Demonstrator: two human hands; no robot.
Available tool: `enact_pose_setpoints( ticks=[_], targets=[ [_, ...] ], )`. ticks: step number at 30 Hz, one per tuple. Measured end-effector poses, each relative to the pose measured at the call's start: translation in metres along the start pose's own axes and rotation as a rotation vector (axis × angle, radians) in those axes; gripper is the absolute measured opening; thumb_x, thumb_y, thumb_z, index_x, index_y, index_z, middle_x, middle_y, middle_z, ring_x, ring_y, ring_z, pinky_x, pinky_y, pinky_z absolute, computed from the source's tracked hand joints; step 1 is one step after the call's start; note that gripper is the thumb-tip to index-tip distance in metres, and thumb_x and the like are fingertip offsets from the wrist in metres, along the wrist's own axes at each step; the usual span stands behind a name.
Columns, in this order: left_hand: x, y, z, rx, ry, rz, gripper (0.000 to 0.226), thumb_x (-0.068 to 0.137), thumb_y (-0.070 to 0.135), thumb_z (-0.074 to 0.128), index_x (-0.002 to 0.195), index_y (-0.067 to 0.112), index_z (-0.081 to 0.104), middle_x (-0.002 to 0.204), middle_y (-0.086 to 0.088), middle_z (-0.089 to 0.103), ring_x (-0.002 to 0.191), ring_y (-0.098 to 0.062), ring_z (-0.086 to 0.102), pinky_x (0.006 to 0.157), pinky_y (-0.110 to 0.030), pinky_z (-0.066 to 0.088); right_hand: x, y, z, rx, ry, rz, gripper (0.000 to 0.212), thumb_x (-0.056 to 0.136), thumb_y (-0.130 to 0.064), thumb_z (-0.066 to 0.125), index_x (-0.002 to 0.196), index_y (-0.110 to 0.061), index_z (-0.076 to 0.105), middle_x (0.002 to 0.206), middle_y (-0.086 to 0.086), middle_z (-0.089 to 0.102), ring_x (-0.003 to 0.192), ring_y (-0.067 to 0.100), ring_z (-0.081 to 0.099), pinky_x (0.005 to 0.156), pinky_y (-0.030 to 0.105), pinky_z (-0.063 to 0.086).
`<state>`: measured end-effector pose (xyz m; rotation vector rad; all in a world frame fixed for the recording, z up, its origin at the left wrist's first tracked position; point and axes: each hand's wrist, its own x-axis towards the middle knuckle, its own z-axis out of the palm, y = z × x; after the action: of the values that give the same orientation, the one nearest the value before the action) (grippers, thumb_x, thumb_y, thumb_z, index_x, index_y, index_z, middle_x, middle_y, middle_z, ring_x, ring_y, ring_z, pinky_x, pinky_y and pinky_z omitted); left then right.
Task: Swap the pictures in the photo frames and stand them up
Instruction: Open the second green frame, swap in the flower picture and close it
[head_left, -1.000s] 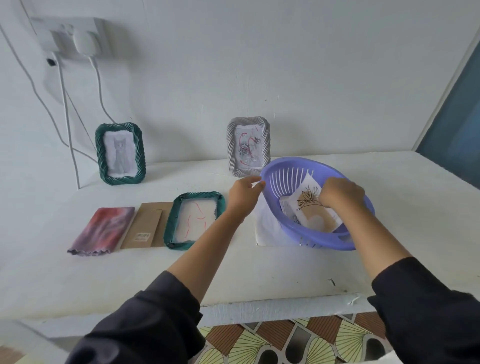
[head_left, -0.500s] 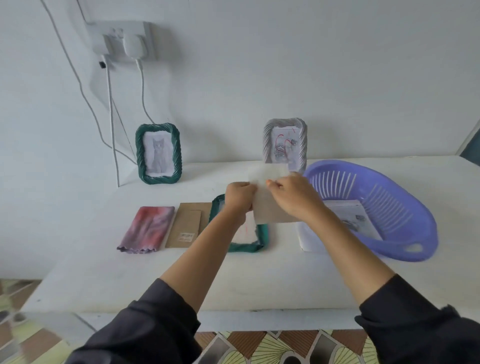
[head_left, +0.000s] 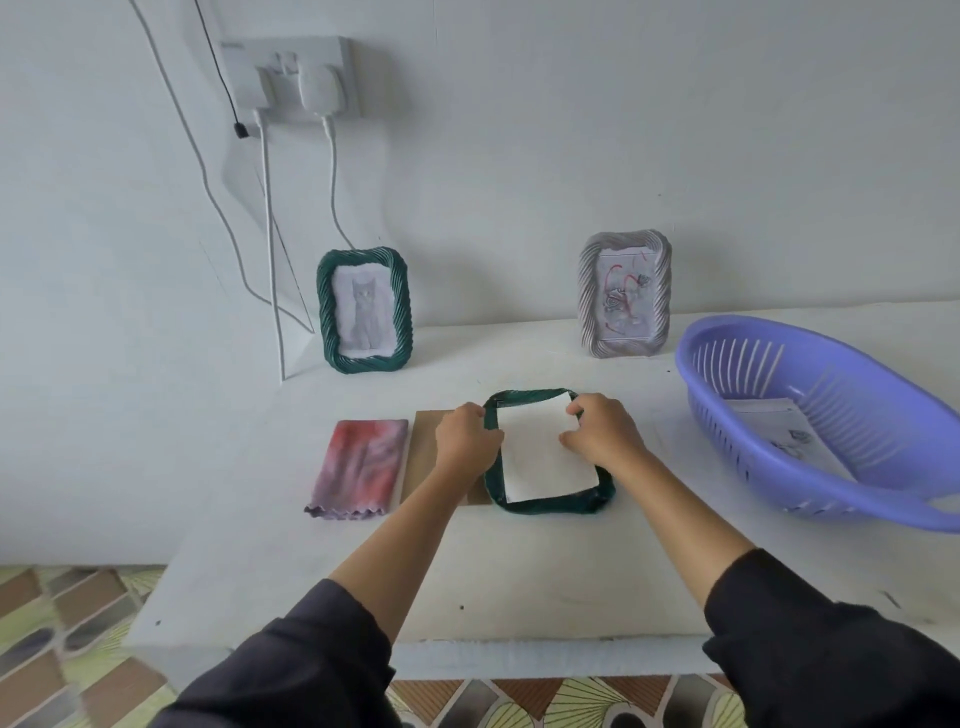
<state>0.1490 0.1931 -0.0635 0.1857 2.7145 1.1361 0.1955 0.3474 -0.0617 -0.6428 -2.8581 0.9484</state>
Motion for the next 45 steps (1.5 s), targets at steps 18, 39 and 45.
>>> enact_pose_setpoints(
  ticks=[18,39,45],
  targets=[
    [0.009,-0.011,0.016,0.232,-0.025,0.056,0.041,0.088,0.032,0.060,0.128,0.024,0.056,0.132,-0.009,0.052,0.125,-0.030,0.043,0.104,-0.037,0.037,-0.006,0.036,-0.002,-0.013,-0.039,-0.056,0.037,0.079,-0.033,0.067,0.115,-0.027,0.064,0.128,0.001,0.055,0.118,0.022,0.050,0.093,0.031,0.038],
    [0.001,-0.014,0.001,0.407,0.050,-0.215,0.050,0.093,0.025,0.044,0.136,0.002,0.031,0.139,-0.023,0.032,0.129,-0.038,0.034,0.106,-0.042,0.033,-0.001,0.041,0.002,-0.007,-0.043,-0.081,0.037,0.082,-0.033,0.062,0.118,-0.032,0.061,0.125,0.002,0.052,0.120,0.022,0.046,0.095,0.035,0.037],
    [0.000,-0.010,0.004,0.461,0.013,-0.282,0.055,0.095,0.024,0.043,0.142,0.007,0.022,0.144,-0.025,0.024,0.132,-0.040,0.029,0.107,-0.047,0.030,0.000,0.041,0.002,-0.020,-0.058,-0.087,0.037,0.082,-0.035,0.061,0.119,-0.033,0.060,0.125,0.003,0.050,0.120,0.023,0.045,0.095,0.034,0.036]
  ],
)
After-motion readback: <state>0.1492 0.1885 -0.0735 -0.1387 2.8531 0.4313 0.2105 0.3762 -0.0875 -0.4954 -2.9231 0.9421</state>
